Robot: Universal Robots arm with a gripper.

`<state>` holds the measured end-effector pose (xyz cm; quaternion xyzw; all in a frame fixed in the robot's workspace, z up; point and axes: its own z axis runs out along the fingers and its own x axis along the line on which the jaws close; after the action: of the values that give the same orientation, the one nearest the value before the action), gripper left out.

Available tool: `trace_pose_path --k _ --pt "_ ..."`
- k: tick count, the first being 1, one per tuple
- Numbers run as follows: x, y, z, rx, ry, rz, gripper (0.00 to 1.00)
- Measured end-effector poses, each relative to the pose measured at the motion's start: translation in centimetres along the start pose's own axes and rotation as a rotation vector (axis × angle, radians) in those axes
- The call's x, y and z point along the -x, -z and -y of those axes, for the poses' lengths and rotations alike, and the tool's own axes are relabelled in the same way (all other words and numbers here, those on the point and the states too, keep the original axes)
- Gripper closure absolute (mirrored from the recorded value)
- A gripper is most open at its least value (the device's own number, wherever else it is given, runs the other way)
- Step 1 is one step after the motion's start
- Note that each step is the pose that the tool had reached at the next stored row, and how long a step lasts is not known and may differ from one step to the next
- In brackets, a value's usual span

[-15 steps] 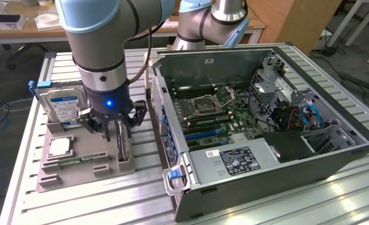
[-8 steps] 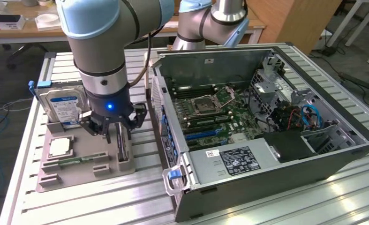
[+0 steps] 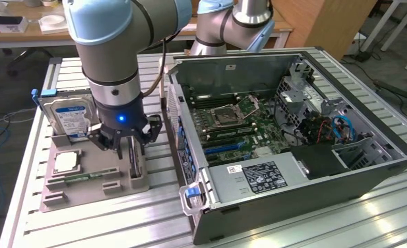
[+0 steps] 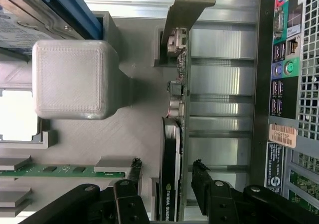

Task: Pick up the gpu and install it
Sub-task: 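Pick up the gpu and move the gpu toward the slot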

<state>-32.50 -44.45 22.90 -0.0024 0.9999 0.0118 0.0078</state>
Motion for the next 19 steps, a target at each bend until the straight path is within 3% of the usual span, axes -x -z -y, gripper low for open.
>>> trace_pose_path --k 8,19 --pt "0.0 -0.20 -1.24 -0.0003 0.000 0.0001 0.47" --pt "0.0 -0.53 -1.26 -0.0017 0.000 0.0000 0.47"
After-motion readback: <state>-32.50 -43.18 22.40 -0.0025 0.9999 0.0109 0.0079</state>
